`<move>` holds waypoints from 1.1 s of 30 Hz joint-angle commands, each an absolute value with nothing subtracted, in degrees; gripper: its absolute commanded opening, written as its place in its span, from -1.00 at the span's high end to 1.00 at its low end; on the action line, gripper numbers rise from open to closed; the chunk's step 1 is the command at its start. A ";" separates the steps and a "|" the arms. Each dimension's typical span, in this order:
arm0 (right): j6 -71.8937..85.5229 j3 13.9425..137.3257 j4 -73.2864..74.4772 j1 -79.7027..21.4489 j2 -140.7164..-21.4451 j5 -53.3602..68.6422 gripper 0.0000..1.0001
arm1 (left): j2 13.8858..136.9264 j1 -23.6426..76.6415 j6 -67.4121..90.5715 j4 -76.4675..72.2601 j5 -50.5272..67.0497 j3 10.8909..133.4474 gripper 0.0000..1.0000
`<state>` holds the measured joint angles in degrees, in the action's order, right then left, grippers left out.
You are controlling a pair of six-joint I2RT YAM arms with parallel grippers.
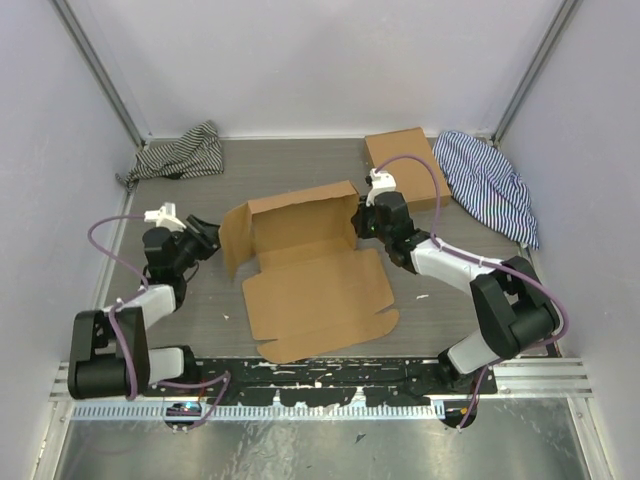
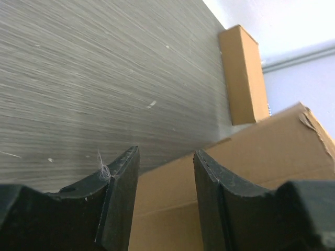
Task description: Fold the paper box
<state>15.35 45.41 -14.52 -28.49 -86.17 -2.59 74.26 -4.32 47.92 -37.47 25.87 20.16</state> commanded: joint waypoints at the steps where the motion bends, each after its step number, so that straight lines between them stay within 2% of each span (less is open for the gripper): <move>1: 16.18 48.13 -14.70 -28.40 -86.59 -1.67 0.97 | 66.39 -2.85 46.45 -38.84 28.55 18.17 -0.04; 10: 15.94 47.82 -14.91 -28.31 -86.07 -1.71 0.97 | 47.95 -0.42 40.64 -22.62 26.63 16.16 -0.06; 19: 16.08 47.33 -15.30 -28.30 -85.60 -0.10 0.97 | 54.03 1.95 38.88 -25.24 26.92 18.08 -0.03; 33: 15.95 47.19 -14.31 -28.36 -84.30 0.09 0.97 | 51.89 13.94 33.49 -22.89 15.19 20.12 -0.05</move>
<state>15.33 46.04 -13.87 -28.36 -86.50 -1.34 53.15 11.46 36.12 -22.81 20.16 18.24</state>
